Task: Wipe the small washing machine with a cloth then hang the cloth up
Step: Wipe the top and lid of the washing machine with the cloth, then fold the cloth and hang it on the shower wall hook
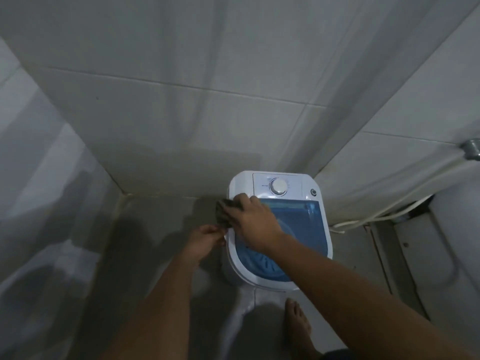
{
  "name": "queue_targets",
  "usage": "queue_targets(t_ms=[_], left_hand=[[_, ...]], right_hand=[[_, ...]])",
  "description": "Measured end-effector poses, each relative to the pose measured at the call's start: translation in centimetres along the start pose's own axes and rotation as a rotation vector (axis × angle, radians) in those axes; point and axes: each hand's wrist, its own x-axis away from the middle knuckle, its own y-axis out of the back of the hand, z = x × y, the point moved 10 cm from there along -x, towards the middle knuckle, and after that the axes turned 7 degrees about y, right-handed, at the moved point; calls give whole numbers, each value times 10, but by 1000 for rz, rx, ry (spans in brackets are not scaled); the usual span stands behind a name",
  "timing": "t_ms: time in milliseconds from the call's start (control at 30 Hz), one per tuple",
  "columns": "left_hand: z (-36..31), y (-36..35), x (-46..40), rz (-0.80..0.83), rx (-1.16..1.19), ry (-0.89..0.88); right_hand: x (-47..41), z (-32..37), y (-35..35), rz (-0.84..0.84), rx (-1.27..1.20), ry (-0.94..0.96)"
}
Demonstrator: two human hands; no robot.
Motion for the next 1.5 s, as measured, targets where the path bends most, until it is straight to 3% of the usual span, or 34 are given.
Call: queue_targets(t_ms=[67,200,300,433,667,800,900,1033,1133,1300,1367,1500], left_hand=[[-1,1,0,-17,-11,-16],[-4,2,4,-52,-34,-57],[-4,3,3,-50,-33,-55],[-2,4,-1,-46,-58,-31],[17,13,33,105,92,101],[10,51,65,-109,48,79],[-7,39,115,-125,-43,77],[-28,-23,209,159,-19,113],[-56,-46,262,248,-7,6],[-138,-42,349,172,88,-300],[-163,-36,379,133,124,-398],[-193,-27,423,107,162,-519]], right_hand=[[-14,-17,12,-7,-58,10],[-49,-95,47,-140,31,-278],[-52,-99,33,-148,100,-380],[-46,-52,11,-140,202,-216],[30,15,-5,-63,52,-30],[101,76,-18,68,-151,193],[133,73,20,-38,-535,-88],[149,61,110,-297,-813,-372],[151,72,179,-382,-1017,-395],[167,75,266,-496,-1097,-508],[174,82,294,-454,-1073,-546],[176,102,354,-427,-1118,-448]])
